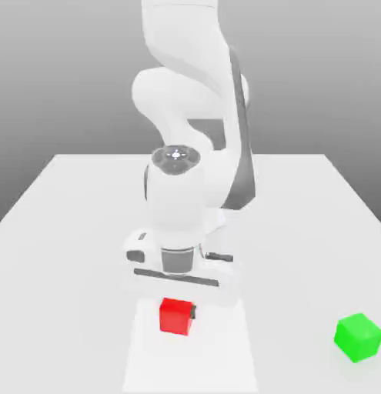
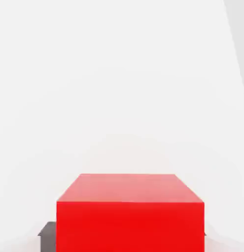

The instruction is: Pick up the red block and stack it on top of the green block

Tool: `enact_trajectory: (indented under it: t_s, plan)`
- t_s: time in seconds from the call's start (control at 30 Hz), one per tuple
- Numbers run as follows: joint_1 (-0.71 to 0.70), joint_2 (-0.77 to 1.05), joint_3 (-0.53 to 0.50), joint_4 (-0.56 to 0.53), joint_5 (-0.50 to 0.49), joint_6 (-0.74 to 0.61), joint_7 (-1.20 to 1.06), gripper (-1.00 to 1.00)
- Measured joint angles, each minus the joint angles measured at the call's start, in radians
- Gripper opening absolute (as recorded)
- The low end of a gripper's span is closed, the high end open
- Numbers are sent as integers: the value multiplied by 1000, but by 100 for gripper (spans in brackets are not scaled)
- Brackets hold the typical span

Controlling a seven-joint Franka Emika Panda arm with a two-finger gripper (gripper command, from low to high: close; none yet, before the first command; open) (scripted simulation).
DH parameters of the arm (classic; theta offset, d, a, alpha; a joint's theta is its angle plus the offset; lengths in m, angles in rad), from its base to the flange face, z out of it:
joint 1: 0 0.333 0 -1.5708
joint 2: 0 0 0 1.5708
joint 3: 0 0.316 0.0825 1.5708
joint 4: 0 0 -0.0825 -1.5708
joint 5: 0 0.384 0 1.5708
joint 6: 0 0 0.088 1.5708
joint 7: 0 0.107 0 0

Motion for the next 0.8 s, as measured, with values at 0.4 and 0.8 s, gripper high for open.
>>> enact_trajectory:
  t_s: [0.4,0.8]
  plan:
    - [125,-74,237,169,-28,-252,-7,-100]
    - [356,194,275,399,-213,-229,86,100]
